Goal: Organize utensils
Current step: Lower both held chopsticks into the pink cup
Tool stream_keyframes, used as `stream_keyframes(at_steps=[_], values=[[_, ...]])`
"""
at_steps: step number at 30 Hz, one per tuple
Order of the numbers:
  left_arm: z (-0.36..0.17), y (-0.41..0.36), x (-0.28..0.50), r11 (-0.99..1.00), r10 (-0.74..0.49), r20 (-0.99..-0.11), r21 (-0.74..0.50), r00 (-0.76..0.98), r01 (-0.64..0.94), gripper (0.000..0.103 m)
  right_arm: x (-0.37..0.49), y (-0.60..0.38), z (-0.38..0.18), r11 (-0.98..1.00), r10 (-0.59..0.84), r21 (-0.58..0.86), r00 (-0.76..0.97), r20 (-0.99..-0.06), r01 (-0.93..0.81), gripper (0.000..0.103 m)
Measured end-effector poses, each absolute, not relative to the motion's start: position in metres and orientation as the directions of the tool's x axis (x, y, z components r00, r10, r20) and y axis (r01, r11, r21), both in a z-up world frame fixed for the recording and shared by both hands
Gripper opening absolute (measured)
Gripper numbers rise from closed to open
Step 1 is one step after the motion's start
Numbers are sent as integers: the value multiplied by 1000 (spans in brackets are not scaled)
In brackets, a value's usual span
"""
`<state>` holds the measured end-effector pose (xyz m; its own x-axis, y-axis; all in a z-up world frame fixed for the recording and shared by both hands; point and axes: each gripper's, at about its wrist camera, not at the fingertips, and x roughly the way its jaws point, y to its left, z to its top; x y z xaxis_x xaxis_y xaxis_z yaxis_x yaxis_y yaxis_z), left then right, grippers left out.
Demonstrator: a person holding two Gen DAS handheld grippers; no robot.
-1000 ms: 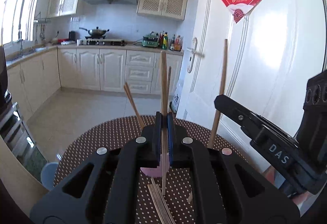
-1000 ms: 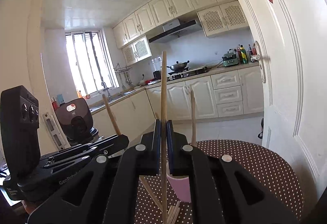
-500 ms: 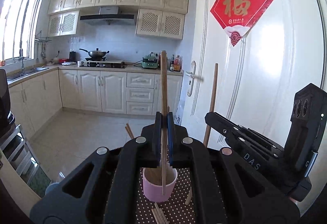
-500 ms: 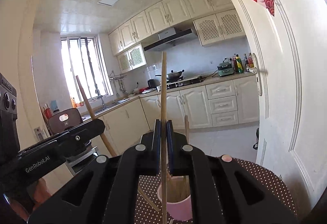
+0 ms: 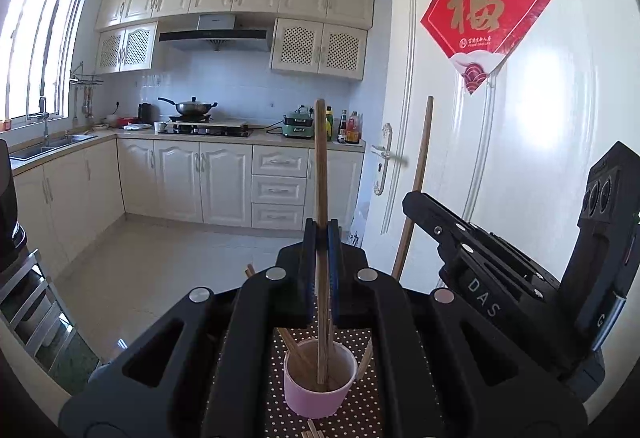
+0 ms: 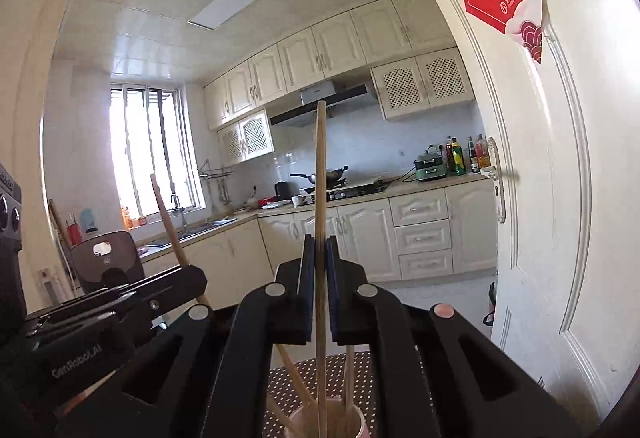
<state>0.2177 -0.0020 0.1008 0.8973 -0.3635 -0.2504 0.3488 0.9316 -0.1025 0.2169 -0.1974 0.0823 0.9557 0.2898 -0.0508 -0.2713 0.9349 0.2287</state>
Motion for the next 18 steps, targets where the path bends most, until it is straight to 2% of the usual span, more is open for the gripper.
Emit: stream_keyframes(at_steps=[6,18], values=[[81,-2,239,936,-353,-298,-105,887,337,6,241,-197,61,938,263,253,962,-76,-237,4],[29,0,265,939,-344,-417,-138,841,316,6,262,-191,28,938,275,272,936,-218,-212,4]])
